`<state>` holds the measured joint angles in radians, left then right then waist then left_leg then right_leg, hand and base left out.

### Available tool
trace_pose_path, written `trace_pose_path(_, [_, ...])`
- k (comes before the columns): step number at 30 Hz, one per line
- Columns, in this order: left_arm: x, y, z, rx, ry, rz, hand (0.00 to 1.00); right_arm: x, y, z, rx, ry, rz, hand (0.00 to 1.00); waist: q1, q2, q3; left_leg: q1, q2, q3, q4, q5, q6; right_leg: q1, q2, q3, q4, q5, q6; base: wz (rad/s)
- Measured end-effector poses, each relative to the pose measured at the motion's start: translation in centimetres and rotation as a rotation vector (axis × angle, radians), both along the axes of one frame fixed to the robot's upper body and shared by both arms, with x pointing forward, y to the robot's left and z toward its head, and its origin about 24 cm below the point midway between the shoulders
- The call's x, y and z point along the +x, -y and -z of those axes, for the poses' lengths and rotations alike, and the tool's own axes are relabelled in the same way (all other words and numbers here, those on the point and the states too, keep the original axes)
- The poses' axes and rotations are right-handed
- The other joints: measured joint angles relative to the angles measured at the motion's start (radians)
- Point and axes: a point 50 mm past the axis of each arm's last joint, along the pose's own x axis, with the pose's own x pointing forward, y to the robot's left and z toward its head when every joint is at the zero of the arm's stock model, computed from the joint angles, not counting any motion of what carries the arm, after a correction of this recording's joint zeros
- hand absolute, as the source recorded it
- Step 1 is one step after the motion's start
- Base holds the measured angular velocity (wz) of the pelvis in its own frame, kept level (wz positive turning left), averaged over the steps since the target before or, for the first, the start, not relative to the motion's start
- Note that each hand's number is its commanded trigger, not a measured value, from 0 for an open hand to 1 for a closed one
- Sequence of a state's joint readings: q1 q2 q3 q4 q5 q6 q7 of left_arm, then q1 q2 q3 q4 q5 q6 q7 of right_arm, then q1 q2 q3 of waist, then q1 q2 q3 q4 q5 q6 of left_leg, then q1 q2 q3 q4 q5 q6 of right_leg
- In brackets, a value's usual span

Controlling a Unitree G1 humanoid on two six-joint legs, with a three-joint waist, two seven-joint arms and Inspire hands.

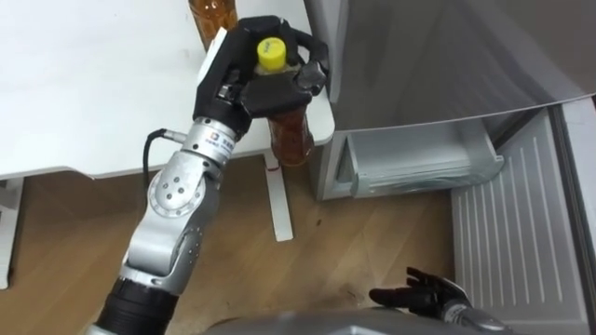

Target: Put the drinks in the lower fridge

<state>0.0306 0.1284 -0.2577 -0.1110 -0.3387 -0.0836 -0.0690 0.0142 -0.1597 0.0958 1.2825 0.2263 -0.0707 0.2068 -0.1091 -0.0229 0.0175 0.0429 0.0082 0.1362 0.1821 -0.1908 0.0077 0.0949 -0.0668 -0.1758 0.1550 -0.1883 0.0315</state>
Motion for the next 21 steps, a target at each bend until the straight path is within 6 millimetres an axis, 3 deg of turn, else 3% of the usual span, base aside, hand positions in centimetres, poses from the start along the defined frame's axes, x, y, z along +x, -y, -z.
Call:
trace_pose_path(4, [-0.1, 0.3, 0.1, -0.105, -0.036, 0.043, 1.0, 0.3, -0.3, 0.0, 0.005, 0.002, -0.019, 0.0, 0.002, -0.004, 0.0018, -0.017, -0.001, -0.001, 0.008, 0.0, 0.0, -0.011, -0.001, 0.009, 0.0, 0.0, 0.0, 0.0])
trace_pose_path(12, [-1.1, 3.1, 1.9, -0.173, -0.181, 0.233, 1.0, 1.6, -1.0, -0.1, -0.03, 0.023, -0.088, 0.0, -0.004, 0.0, 0.0006, -0.016, 0.002, 0.018, 0.01, 0.0, 0.0, -0.013, -0.001, 0.025, -0.002, 0.0, 0.0, -0.05])
trace_pose_path(21, [-0.6, 2.7, 3.0, -0.209, -0.236, 0.265, 1.0, 4.6, -2.6, -1.3, 0.041, 0.17, -0.176, 0.0, -0.025, 0.002, 0.0016, -0.004, 0.005, 0.033, 0.015, 0.0, 0.0, -0.012, 0.002, 0.051, 0.004, 0.0, -0.001, -0.09])
